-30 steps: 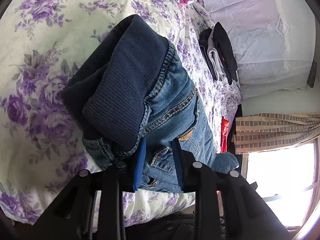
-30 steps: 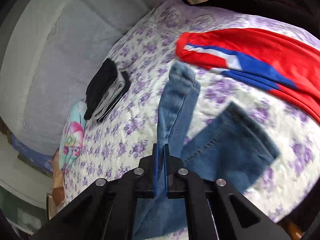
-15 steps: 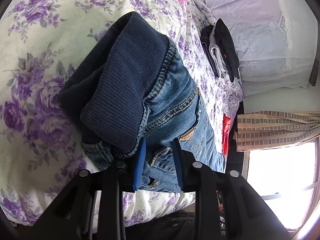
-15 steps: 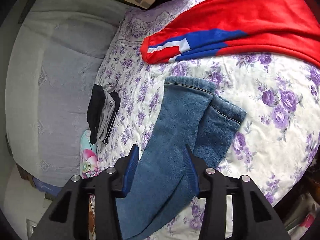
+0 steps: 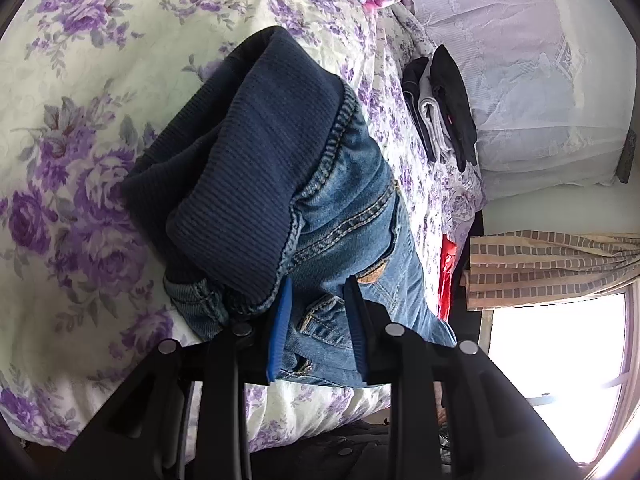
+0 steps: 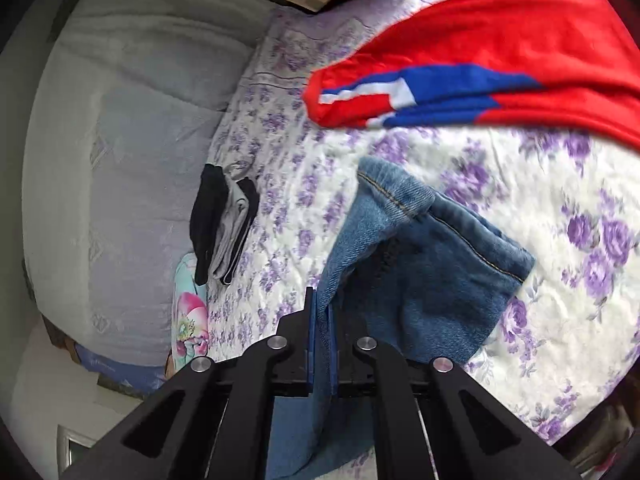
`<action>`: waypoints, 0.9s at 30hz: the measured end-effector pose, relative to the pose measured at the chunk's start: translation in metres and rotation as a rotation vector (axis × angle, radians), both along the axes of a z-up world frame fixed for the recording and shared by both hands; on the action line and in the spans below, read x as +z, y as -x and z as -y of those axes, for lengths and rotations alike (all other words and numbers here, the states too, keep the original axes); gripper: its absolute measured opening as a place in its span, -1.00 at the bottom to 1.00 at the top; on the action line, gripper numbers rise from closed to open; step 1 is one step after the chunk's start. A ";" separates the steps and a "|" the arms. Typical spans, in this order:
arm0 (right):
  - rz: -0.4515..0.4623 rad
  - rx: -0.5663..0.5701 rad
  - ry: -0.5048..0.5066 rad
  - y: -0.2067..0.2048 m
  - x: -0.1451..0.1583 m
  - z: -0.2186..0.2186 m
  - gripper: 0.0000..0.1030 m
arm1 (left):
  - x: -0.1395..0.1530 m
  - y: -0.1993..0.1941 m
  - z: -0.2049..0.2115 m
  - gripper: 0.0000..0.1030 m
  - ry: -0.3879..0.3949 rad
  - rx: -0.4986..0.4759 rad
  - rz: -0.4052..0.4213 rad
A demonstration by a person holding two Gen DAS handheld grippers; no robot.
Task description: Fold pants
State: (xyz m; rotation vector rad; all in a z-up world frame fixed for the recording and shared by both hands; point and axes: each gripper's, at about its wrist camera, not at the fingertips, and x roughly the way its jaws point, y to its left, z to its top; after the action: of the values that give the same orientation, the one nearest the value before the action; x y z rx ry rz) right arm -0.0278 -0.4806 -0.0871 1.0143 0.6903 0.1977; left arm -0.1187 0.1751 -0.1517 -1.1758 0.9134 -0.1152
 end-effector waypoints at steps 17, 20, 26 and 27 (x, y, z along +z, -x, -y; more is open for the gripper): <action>-0.110 -0.019 -0.138 0.007 -0.070 0.009 -0.87 | 0.002 -0.001 0.001 -0.46 -0.021 -0.006 -0.011; -0.103 -0.024 -0.193 -0.001 -0.080 0.007 -0.87 | 0.003 -0.001 0.003 -0.45 -0.028 -0.002 -0.016; -0.071 -0.042 -0.321 0.009 -0.083 0.010 -0.30 | 0.006 -0.002 0.005 -0.43 -0.034 0.001 -0.026; -0.067 -0.043 -0.306 0.013 -0.079 0.011 -0.18 | 0.006 -0.003 0.005 -0.41 -0.034 0.000 -0.025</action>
State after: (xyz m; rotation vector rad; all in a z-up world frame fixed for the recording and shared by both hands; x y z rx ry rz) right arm -0.0409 -0.4918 -0.1658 1.3327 0.7112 0.2373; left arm -0.1162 0.1702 -0.1453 -1.1481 0.9338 -0.0845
